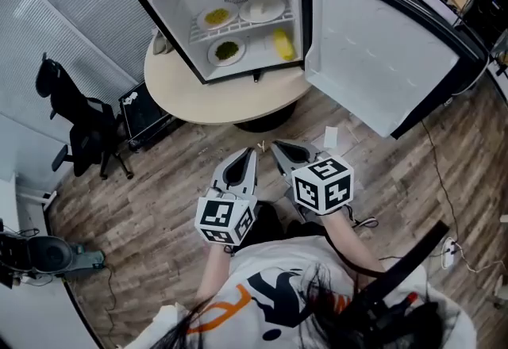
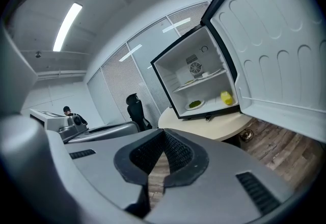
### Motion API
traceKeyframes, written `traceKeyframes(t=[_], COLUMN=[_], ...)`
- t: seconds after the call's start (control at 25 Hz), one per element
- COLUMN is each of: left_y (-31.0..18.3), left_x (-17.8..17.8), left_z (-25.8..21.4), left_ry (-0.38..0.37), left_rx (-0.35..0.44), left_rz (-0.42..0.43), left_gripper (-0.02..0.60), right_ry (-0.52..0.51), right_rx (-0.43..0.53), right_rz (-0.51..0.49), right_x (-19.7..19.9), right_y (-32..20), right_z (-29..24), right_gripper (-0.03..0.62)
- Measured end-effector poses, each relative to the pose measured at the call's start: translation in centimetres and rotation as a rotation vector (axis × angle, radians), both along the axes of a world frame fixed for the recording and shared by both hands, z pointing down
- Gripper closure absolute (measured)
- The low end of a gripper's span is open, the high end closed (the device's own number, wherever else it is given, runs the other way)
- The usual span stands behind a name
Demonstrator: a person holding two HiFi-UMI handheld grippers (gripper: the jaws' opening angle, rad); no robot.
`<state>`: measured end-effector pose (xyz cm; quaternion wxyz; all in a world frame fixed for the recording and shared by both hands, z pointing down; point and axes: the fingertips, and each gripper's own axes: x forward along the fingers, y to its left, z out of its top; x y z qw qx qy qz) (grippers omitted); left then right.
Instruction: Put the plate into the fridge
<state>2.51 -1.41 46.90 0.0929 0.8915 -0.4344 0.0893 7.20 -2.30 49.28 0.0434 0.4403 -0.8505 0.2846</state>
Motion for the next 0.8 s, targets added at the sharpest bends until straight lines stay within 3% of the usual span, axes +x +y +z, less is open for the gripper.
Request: traceKeyframes(t=[0.36,0.8], left_y=[-0.3,-1.3], left_x=[-0.7,-4.3], left_z=[0.2,0.3], left_ry=[-0.009,0.003], left_rx=[-0.006,-0.011], left_rz=[0.007,-0.032], left_gripper=[0.568,0.568], right_ry=[-0.006,0.004], right_rx=[-0.009,-0.024], right_rz=[-0.004,-0.023], right_x=[-1.0,-3.7], right_y=[-0.6,-1.5], right_z=[0.4,0.7], right_gripper=[0.577,0.577])
